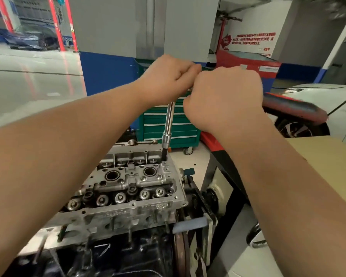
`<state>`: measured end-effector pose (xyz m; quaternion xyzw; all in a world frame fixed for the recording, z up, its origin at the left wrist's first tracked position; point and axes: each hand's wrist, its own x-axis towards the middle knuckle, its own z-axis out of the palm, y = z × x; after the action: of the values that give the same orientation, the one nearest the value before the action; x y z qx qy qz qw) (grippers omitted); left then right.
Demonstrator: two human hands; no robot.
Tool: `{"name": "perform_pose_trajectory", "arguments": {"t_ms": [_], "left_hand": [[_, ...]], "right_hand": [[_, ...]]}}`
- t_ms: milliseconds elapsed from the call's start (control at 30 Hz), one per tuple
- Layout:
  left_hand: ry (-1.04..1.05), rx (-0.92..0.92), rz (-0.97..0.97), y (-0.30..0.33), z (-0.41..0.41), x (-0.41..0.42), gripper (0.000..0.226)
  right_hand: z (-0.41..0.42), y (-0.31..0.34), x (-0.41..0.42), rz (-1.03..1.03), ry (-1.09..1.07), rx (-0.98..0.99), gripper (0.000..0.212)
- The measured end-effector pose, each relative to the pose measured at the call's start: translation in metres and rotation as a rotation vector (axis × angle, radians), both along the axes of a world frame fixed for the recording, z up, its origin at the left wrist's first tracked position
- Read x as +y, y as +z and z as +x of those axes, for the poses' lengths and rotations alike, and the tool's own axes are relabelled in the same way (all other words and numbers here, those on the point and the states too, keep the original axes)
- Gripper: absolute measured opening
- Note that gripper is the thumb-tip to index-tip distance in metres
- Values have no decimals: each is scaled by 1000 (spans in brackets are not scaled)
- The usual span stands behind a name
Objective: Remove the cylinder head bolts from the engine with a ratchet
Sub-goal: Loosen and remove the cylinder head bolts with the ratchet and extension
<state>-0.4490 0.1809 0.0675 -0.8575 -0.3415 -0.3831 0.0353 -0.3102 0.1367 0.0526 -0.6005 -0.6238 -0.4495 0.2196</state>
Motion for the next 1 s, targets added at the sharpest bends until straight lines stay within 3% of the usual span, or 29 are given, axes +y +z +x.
{"name": "perform_pose_trajectory", "arguments": {"t_ms": [67,167,233,267,333,367,467,533,667,733,800,833,900,933,1000], "left_hand": [[135,16,59,-1,3,-6,53],[561,163,203,-6,21,-15,45],[698,240,148,-3,30,-22,38],[710,237,116,0,31,-21,37],[586,154,82,2,25,-9,42],[429,94,34,2,18,-3,48],[-32,-136,-193,0,-2,-2,53],[40,-91,-132,1,1,-6,53],[629,156,78,-2,32,-18,39],[712,188,32,0,34,-21,35],[586,78,-31,1,21,-6,43],[414,2,-85,1,11,-2,49],[14,-196,-249,-1,-7,-3,53],[-83,-229,-260,-3,-11,-4,52],[52,-172,-132,-4,-9,-6,52]], "right_hand": [[1,-2,-2,15,37,41,42],[6,5,36,-206,144,115,25],[-1,13,51,-345,213,89,5],[-3,15,55,-379,218,96,6],[1,15,55,-394,178,156,9],[2,13,47,-321,125,170,13],[-6,-5,1,94,-23,77,50],[-5,-7,-6,104,-21,85,50],[3,8,42,-306,183,155,7],[-6,15,51,-411,210,140,6],[-7,17,51,-411,189,186,9],[-6,17,46,-361,139,185,10],[-5,8,25,-79,-30,67,33],[-8,3,13,27,-62,43,40],[-12,2,11,5,-27,86,36]]}}
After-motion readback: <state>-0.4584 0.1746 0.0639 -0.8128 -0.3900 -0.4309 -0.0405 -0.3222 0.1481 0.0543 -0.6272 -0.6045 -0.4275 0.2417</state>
